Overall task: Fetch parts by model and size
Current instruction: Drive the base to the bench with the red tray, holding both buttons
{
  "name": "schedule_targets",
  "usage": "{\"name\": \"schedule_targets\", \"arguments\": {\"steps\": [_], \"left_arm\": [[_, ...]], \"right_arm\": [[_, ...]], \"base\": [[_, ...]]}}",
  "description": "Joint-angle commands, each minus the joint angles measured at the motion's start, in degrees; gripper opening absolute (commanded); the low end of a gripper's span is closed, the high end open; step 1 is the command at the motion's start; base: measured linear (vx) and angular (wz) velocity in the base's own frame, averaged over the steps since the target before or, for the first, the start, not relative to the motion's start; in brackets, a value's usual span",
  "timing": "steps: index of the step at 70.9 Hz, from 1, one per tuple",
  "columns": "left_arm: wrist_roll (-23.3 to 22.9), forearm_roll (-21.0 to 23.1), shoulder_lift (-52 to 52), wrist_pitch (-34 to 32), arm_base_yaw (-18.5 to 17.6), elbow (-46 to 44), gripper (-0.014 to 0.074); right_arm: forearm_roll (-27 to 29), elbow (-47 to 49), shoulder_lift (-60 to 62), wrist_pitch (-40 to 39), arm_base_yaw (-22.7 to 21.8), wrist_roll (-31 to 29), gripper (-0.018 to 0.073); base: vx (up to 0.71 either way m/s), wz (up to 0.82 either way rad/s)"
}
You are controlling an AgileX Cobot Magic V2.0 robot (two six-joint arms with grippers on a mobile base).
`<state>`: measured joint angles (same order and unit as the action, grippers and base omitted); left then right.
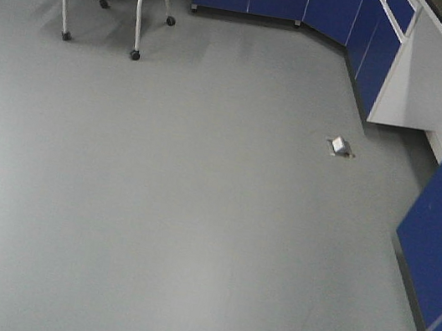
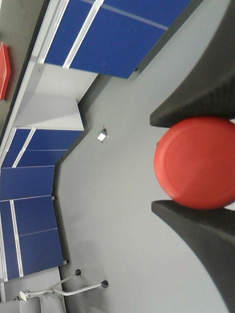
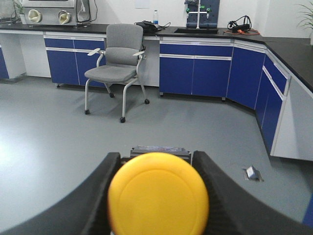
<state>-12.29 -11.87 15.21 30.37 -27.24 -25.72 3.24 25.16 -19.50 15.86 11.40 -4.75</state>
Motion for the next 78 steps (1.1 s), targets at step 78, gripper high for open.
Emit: {"name": "schedule_targets", "arguments": {"steps": [78], "left_arm": [[-0.5,-0.4,0.5,-4.2,-0.2,-1.5,-0.0007]], "right_arm": [[-0.1,1.7,-0.8,-4.6,-0.2,-0.2,-0.0010]], "base": [[0.70,0.02]]}}
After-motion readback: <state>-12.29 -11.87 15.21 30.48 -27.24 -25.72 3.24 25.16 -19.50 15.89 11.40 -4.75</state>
